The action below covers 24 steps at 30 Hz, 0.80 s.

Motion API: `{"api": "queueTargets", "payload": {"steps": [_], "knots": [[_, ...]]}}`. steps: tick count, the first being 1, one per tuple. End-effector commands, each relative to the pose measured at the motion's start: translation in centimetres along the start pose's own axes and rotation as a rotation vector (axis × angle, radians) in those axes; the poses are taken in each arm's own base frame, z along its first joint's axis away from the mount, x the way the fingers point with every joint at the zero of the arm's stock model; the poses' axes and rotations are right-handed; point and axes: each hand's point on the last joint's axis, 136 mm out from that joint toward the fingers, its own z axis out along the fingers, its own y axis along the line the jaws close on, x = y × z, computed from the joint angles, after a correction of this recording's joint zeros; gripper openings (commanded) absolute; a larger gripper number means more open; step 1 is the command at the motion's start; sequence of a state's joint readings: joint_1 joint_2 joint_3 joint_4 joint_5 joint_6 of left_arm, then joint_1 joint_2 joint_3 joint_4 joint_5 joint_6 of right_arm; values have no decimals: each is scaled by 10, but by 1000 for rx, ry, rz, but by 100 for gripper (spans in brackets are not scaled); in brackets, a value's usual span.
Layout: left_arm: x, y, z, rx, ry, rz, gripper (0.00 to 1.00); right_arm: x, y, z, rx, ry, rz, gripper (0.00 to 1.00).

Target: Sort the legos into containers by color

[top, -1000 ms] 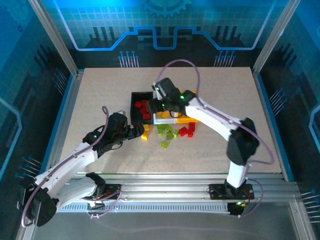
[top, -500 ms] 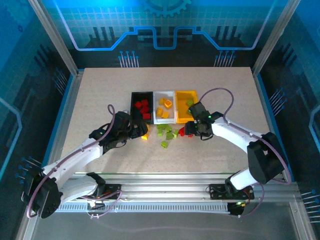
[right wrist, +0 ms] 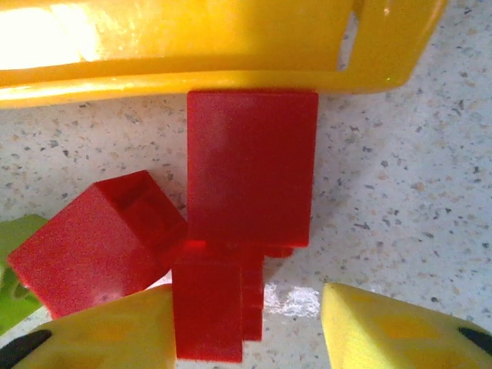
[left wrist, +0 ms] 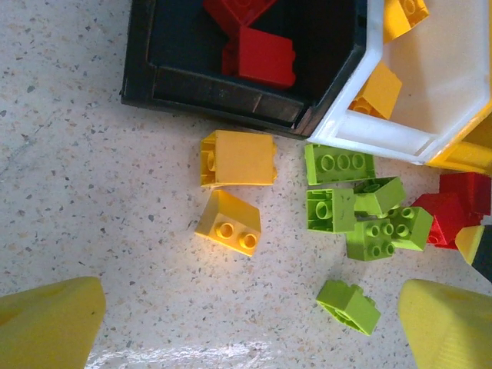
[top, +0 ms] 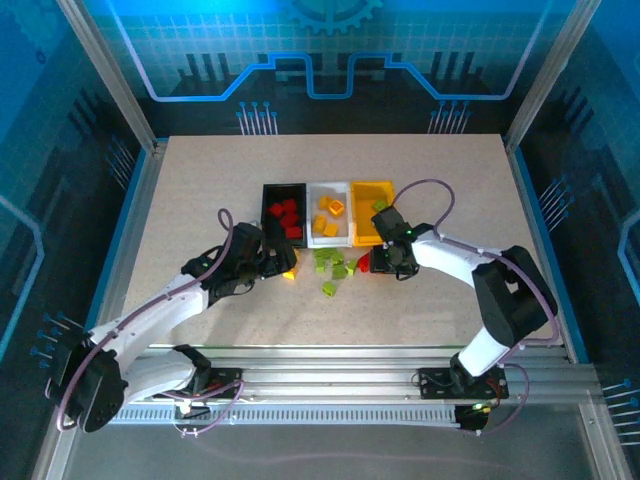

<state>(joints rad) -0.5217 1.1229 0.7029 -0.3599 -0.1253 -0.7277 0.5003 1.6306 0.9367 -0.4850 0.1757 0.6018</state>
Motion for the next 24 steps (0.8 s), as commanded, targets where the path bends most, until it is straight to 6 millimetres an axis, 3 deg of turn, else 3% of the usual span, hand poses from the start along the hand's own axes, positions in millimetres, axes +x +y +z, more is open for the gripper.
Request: {"api": "queueTargets", "payload": {"steps": [1,7,9,13,15,19,21,24], "knots": [[7,1,4,-1,24,2,99,-11,-1,4,9,-18,4,45],[8,1,4,1,31,3,99,-6,-7,1,19,-22,1,30],[8,2,4,-1,31,4,99,-3,-8,-8,15,-28,-9,27],[10,5,6,-12,33,2,99,2,3,-46,35,-108,-115,25],[15,10,8,-25,41,-9,99,1,23,-66,-5,-151,-183,25],[30,23,16,-35,65,-49,99,-11,97,-92,-182,-184,-333,25],[35,24,19,-33,81,-57,99,-23,138,-97,-227,-206,-414,25],[35,23,18,-30,86,-58,99,-46,183,-87,-278,-205,-445,25]]}}
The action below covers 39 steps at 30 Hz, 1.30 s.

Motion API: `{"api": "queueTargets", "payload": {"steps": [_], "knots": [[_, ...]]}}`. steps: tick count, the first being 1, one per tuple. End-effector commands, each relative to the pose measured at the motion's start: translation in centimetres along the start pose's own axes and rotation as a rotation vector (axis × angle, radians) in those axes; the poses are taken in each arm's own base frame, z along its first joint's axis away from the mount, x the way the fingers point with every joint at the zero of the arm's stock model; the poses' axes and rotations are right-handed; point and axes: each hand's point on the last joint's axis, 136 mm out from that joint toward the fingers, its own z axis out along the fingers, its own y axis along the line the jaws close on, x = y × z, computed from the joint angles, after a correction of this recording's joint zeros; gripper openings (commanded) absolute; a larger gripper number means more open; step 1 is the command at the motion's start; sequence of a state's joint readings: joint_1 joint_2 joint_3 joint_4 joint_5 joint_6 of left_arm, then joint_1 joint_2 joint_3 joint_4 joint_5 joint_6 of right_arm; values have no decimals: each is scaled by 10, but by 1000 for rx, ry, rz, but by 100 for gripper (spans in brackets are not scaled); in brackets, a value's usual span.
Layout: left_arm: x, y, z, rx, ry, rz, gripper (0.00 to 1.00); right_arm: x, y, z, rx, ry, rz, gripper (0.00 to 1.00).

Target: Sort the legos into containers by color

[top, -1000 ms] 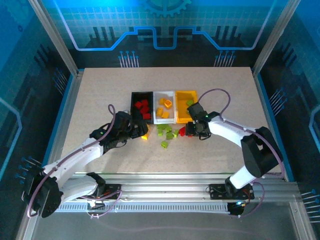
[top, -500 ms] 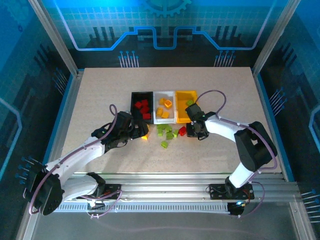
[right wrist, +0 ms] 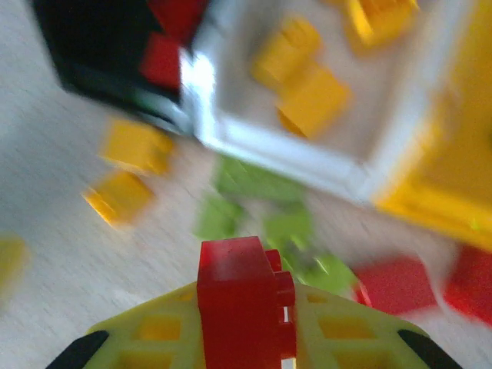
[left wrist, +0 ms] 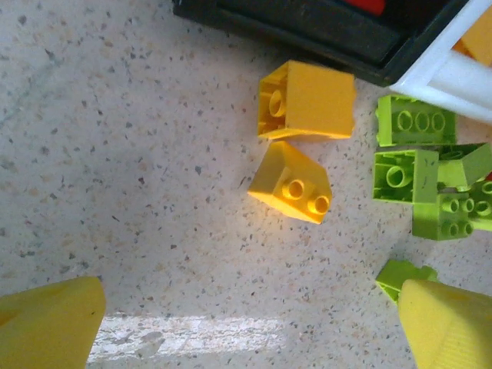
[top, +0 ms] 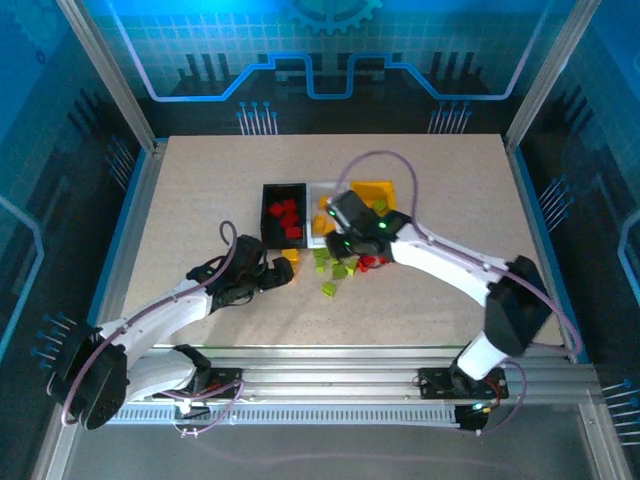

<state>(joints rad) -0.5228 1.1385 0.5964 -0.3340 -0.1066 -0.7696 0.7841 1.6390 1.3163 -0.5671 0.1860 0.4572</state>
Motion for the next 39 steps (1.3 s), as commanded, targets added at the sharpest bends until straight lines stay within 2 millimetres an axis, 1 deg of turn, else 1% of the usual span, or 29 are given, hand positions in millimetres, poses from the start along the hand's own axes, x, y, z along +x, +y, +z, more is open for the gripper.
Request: {"api": "queueTargets", "payload": {"steps": [1,5,8,9,11,13,14,15,17,19,21,23,25,26,28,29,32,33,37,39], "knots": [[2,-6,-1,27,5,-15,99,-26,30,32,-64,16,-65,25],[3,-2,-7,5,1,-6,99,-62,53,62,-97,0,-81,26],[4,3,-8,-23,8,4,99,-81,55,86,-75,15,-60,27],[5,4,-8,-31,11,7,99,-83,53,92,-67,23,-46,28],[6,6,-8,-41,17,18,99,-88,49,105,-56,28,-23,34],[5,5,-6,-39,18,31,99,-91,47,110,-61,32,-2,44],[4,3,-6,-37,19,40,99,-94,46,110,-69,28,11,50],[3,2,-5,-38,19,50,99,-97,46,107,-80,22,23,56],[0,-4,-4,-26,16,76,99,-103,48,93,-121,-12,43,67],[-4,-10,-1,-15,12,98,99,-109,46,76,-124,-62,50,71],[-9,-18,3,-8,4,126,99,-108,40,58,-122,-89,65,72],[-13,-27,11,-26,5,176,98,-102,30,41,-118,-111,92,72],[-16,-33,21,-64,15,223,91,-89,20,28,-120,-123,115,72],[-16,-37,29,-82,26,245,85,-83,14,20,-114,-128,122,72],[-15,-40,42,-112,53,278,75,-69,3,11,-94,-126,130,72],[-14,-40,49,-132,64,293,73,-62,-2,7,-87,-124,137,72],[-15,-36,65,-197,71,335,73,-47,-14,-3,-77,-126,155,72],[-16,-34,69,-217,70,344,72,-44,-16,-6,-78,-128,158,72],[-17,-28,80,-268,67,366,64,-35,-22,-15,-74,-134,167,72],[-13,-28,83,-270,79,369,56,-33,-26,-18,-64,-137,173,72]]}}
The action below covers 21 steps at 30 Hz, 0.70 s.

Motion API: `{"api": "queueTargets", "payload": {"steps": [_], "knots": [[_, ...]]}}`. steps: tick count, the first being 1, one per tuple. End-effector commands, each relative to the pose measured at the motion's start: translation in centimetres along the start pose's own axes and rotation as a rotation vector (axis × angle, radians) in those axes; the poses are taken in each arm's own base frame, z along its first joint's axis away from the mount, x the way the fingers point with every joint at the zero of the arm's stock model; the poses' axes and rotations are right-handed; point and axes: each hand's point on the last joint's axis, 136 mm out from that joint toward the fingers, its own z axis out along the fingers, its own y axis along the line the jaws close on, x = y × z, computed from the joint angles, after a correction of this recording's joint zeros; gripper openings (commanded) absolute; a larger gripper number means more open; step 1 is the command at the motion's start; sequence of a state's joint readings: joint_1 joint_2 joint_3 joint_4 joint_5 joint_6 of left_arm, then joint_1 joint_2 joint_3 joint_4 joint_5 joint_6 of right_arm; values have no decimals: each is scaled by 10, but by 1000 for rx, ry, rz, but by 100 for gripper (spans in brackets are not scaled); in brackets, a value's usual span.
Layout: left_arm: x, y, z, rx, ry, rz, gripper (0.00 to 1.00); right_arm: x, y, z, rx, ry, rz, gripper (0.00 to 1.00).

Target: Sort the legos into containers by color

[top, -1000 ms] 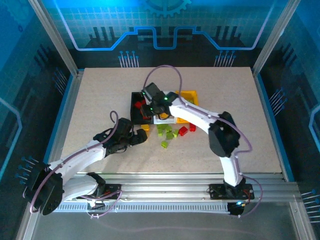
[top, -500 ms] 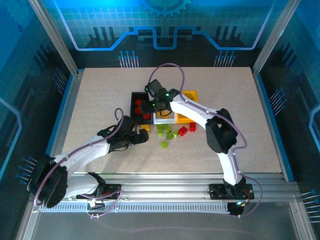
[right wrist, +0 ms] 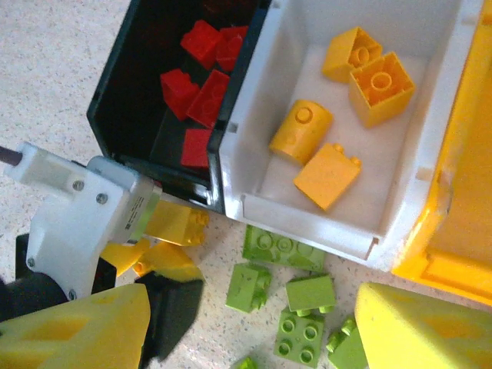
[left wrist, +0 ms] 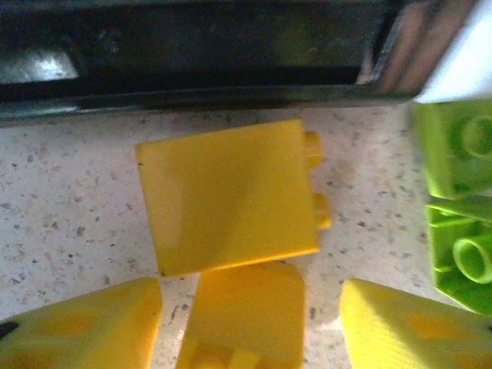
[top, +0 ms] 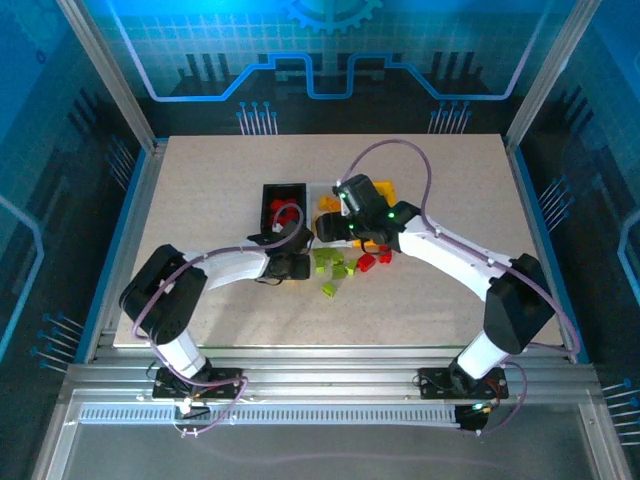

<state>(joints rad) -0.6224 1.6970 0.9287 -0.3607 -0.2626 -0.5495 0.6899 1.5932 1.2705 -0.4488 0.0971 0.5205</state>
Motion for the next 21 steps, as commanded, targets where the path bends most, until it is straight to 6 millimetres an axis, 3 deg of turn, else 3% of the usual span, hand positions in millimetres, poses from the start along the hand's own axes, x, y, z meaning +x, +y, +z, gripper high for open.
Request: {"api": "queueTargets", "payload": {"steps": [1,7,11,14,17,21], "knots": [[-7,-3,-1,-34,-20,39,52,-9,-8,-13,12,-51,33,72],[5,-10,-7,-50,-10,82,37,-10,-26,-18,45,-62,76,72],[3,-22,-28,-8,-36,83,30,-8,-39,-24,74,-75,101,71],[-22,-46,-57,88,-95,65,30,-1,-53,-30,99,-82,124,71],[-63,-72,-83,165,-165,57,29,10,-69,-35,126,-81,160,71],[-114,-95,-83,204,-212,26,28,24,-84,-41,154,-72,190,71]]}}
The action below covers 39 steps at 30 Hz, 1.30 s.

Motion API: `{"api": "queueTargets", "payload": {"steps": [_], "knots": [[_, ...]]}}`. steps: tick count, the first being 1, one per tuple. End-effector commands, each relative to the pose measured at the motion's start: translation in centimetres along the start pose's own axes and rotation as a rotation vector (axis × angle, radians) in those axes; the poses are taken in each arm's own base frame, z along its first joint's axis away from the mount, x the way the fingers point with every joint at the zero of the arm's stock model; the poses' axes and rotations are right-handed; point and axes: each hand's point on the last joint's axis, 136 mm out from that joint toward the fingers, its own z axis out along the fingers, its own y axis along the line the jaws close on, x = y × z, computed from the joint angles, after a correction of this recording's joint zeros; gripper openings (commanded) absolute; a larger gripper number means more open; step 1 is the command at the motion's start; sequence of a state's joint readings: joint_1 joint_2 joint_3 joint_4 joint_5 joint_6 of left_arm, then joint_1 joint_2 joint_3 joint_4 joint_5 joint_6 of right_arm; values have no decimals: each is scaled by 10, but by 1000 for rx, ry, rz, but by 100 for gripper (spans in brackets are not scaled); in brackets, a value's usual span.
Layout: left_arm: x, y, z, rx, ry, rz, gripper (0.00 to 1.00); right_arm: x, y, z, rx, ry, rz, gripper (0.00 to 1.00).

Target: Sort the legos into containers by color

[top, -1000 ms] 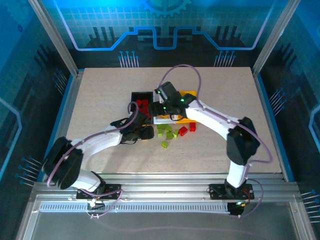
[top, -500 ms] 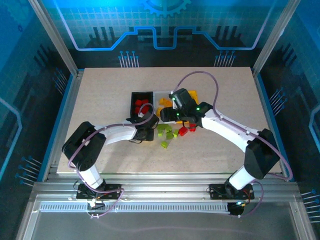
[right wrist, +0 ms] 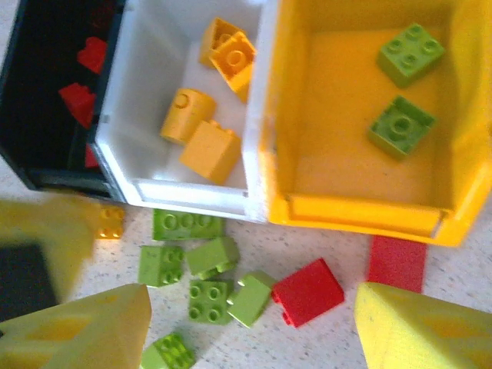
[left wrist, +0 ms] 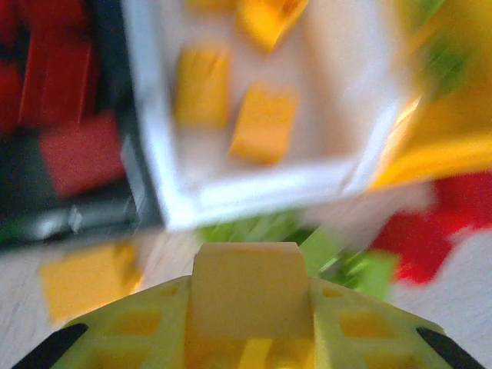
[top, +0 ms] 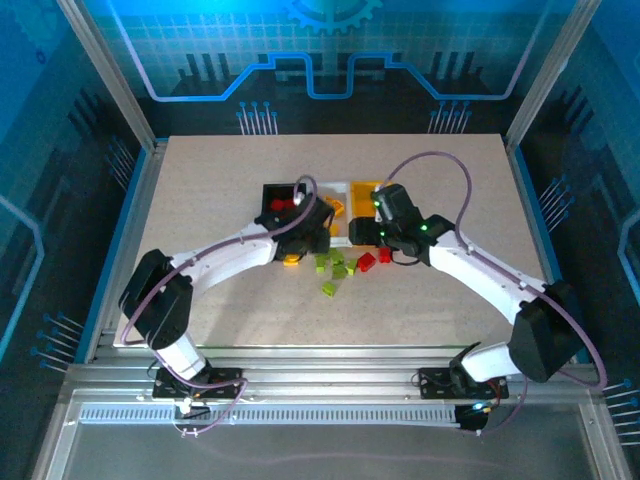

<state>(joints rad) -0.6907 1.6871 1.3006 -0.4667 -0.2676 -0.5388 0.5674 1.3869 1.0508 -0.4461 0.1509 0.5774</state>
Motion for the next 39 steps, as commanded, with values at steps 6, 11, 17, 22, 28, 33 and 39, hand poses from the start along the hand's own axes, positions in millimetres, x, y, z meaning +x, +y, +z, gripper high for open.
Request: {"api": "queueTargets", "payload": {"steps": [6,11,17,22,28,33,39], "knots": [[-59,-14,57,-25,-11,-10,28,19,-26,-11,53,6,54,71],[-64,-13,88,-73,6,-8,28,28,-30,-17,49,12,52,72],[-68,-24,87,-44,2,-13,67,35,-32,-19,41,27,48,74],[-69,-44,51,15,-50,19,85,35,-34,-19,52,23,55,75],[-30,-55,-1,110,-55,51,95,35,-40,-16,64,25,68,75],[41,-34,-10,126,63,85,99,33,-48,-14,79,18,93,74],[117,-13,10,92,233,165,95,47,-62,-7,94,46,123,75]]}}
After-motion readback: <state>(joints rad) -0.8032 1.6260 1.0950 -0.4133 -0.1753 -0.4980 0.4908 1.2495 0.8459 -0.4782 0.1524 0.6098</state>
